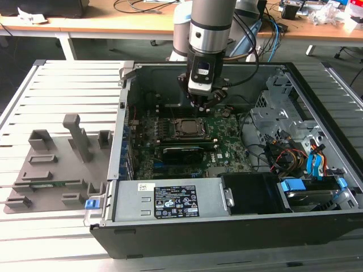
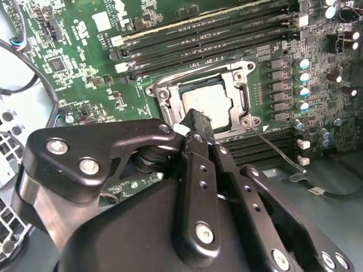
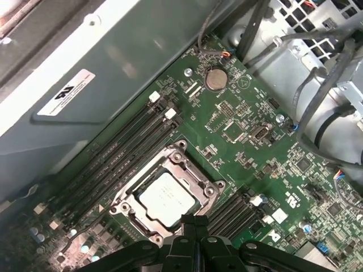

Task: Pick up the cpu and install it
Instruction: 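Install the first cpu locking lever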

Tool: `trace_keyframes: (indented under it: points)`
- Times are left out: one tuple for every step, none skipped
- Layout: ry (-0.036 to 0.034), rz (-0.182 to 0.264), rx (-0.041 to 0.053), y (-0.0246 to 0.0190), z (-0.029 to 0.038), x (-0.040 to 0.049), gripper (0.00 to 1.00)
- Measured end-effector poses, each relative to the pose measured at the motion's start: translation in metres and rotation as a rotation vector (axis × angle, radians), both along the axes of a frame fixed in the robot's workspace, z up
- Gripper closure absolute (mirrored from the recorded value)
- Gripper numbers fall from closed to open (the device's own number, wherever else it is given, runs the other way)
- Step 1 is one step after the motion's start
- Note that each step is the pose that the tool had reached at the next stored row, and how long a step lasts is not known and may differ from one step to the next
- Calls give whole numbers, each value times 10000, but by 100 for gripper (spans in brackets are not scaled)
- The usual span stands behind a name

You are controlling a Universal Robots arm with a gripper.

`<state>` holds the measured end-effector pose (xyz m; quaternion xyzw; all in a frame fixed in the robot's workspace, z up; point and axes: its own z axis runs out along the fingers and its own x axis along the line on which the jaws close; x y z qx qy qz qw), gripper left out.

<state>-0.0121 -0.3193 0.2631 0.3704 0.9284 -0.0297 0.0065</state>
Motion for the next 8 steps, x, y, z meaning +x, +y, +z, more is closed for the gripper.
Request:
trace_keyframes:
  points:
    - [0,141,3,0,0,0,89]
    - [0,238,5,0,0,0,89]
    - [0,398,9,0,0,0,89]
    - [0,517,12,0,0,0,89]
    - [0,637,15,0,0,0,89]
    - [0,697,17,0,0,0,89]
    - [0,750,18,0,0,0,89]
    - [0,877,20,0,0,0,89]
